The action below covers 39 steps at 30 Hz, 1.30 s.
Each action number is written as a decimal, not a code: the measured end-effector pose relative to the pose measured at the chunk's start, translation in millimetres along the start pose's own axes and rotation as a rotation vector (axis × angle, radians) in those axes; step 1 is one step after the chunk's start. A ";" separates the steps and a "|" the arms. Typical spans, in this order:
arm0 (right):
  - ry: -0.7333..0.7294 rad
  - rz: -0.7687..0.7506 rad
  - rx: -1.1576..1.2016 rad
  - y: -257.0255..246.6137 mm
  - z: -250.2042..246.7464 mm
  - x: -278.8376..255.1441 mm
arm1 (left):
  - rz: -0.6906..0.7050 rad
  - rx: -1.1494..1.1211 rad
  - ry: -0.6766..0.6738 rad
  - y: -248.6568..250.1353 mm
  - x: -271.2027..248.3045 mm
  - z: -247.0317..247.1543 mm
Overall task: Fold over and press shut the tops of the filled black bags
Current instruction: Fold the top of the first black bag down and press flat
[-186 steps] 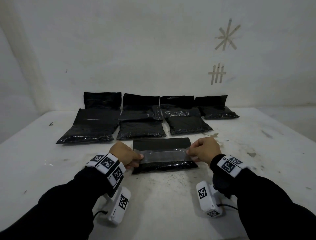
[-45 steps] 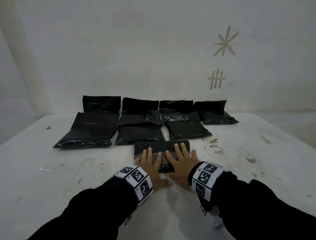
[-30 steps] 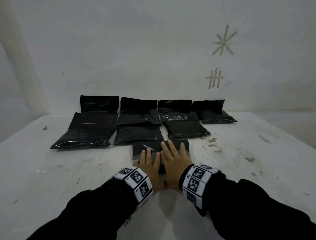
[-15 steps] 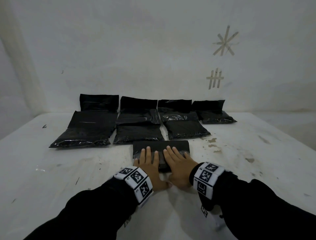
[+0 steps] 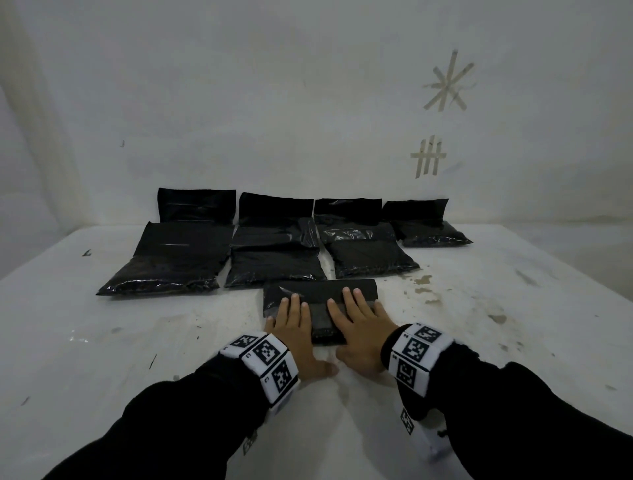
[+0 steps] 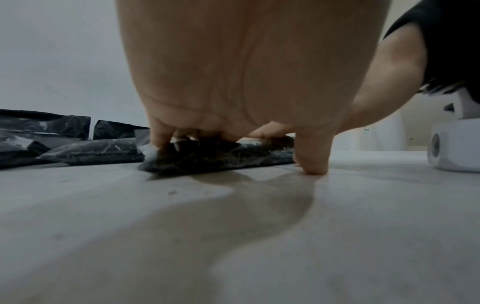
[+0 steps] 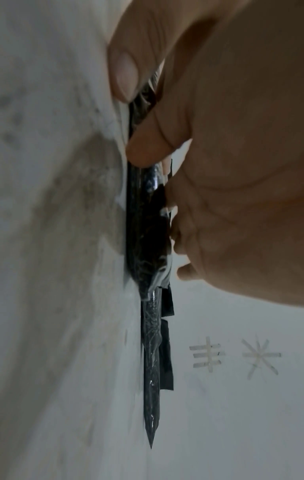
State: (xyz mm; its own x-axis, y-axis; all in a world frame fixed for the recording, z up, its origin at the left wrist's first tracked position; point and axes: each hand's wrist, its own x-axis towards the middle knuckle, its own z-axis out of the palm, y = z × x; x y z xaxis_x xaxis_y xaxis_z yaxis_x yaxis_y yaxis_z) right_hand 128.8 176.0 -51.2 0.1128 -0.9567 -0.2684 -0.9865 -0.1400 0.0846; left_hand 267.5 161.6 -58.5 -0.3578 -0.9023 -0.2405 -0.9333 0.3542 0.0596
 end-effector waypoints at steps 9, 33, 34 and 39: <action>0.011 0.002 0.117 1.1 -2.1 2.0 | -0.071 -0.088 -0.056 3.3 -5.2 -4.8; -0.055 0.204 0.179 -1.1 -4.8 -8.0 | -0.131 -0.135 -0.035 1.2 -11.2 -6.0; -0.066 0.202 0.186 -0.4 -4.2 -6.8 | -0.133 -0.143 -0.039 1.4 -11.2 -6.8; -0.071 0.190 0.190 3.7 -3.2 -5.7 | -0.161 -0.124 -0.069 1.8 -11.2 -8.3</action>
State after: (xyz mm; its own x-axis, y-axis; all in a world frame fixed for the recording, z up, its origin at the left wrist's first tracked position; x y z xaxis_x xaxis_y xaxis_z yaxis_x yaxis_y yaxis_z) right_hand 124.9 180.2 -46.3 -0.0786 -0.9398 -0.3324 -0.9945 0.0971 -0.0394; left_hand 269.5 170.3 -47.7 -0.2053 -0.9241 -0.3224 -0.9764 0.1707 0.1325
